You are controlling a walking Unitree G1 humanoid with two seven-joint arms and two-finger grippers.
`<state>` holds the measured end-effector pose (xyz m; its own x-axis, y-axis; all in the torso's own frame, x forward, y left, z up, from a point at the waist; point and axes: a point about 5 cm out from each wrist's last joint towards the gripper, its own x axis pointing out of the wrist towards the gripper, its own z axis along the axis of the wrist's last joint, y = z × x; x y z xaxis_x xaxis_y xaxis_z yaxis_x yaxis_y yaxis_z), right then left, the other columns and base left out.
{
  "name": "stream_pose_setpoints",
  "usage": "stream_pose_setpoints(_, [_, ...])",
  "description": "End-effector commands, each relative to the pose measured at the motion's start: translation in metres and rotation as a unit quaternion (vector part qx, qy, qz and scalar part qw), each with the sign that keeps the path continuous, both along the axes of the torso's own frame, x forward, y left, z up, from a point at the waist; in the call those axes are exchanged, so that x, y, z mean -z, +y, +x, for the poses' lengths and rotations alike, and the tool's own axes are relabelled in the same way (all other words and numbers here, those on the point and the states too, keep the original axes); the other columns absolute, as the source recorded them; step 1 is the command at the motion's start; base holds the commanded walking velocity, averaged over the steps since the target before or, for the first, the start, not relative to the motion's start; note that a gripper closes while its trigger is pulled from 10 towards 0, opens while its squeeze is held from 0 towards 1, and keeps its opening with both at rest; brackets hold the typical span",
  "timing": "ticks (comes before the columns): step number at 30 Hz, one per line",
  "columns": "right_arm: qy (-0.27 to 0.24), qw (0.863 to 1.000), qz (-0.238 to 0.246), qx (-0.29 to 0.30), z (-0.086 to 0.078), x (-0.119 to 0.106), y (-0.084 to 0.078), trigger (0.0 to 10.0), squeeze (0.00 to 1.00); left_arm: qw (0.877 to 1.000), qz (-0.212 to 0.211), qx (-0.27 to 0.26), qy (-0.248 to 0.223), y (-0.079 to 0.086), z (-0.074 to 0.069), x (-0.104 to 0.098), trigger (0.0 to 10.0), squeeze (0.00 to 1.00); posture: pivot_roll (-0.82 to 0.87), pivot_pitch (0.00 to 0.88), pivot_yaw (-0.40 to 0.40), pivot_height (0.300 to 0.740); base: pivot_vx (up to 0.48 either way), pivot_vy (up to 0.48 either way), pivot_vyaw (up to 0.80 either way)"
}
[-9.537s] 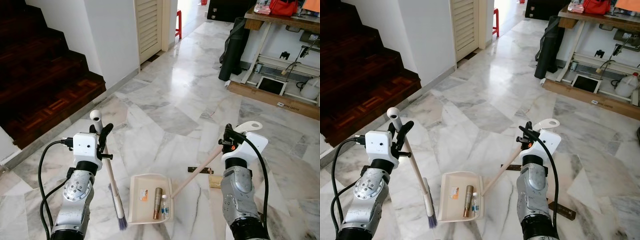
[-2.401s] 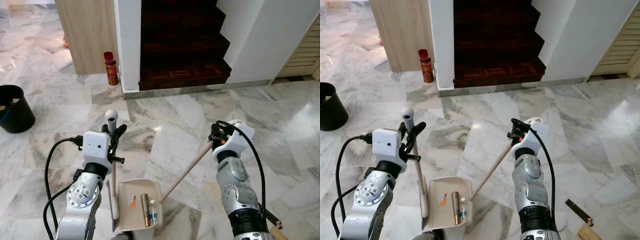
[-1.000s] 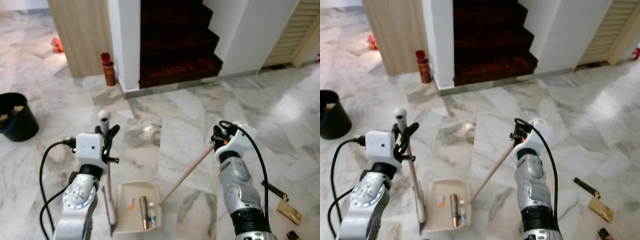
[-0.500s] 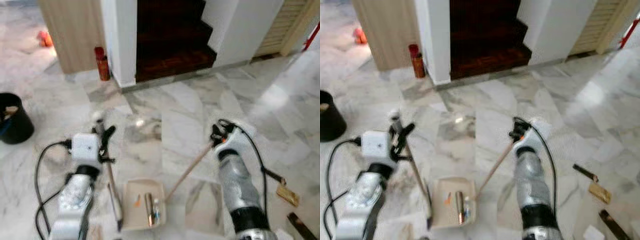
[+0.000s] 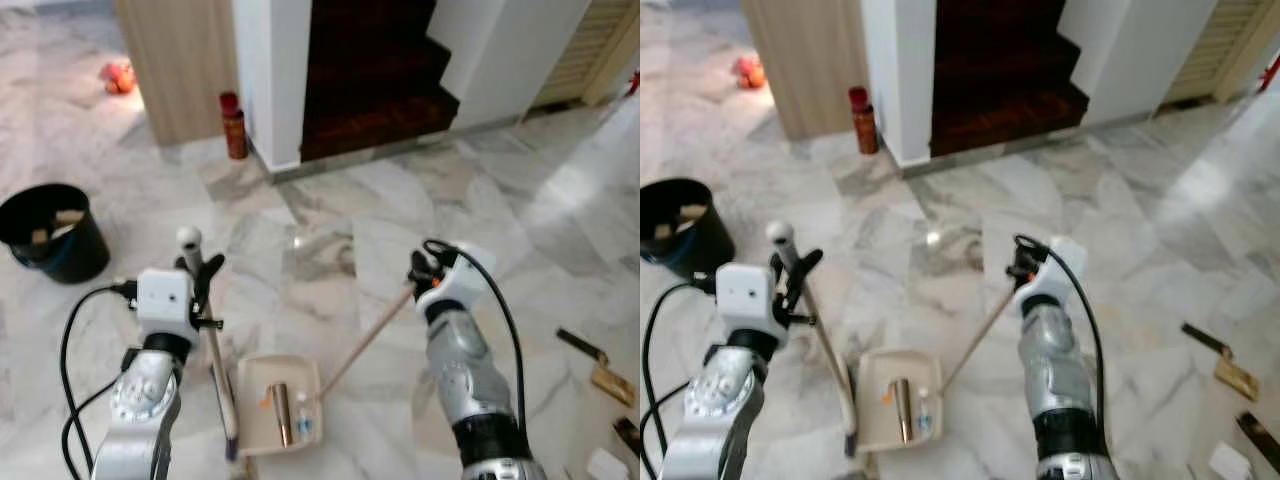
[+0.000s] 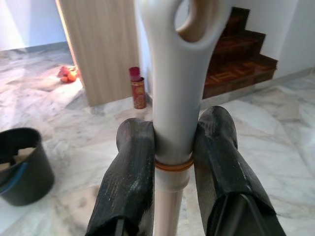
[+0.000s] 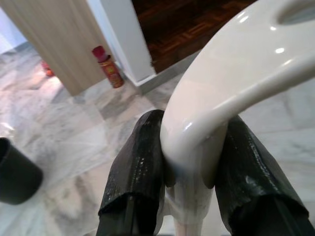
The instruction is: Sweep floor
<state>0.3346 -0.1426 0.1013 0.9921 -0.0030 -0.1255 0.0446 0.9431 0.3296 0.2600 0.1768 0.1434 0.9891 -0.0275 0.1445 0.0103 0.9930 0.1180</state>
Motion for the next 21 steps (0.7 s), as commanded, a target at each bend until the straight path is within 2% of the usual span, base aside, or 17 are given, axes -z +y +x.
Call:
stream_pose_setpoints(1, [-0.02, 0.999, 0.029, 0.004, 0.0003, -0.0083, -0.0035, 10.0, 0.0, 1.0, -0.007, 0.015, -0.019, -0.0082, 0.0002, -0.0085, 10.0, 0.0, 0.11, 0.142, -0.076, 0.74, 0.0, 0.39, 0.0])
stream_pose_setpoints(16, [-0.02, 0.999, 0.03, 0.0, -0.0005, -0.0083, -0.0033, 10.0, 0.0, 1.0, -0.008, 0.012, -0.018, -0.0085, -0.0021, -0.0091, 10.0, 0.0, 0.12, 0.144, -0.082, 0.74, 0.0, 0.39, 0.0])
stream_pose_setpoints(21, [-0.017, 0.999, 0.033, -0.011, -0.0019, -0.0051, 0.0017, 10.0, 0.0, 1.0, -0.006, 0.011, -0.019, -0.0079, -0.0025, -0.0095, 10.0, 0.0, 0.13, 0.126, -0.083, 0.74, 0.0, 0.39, 0.0])
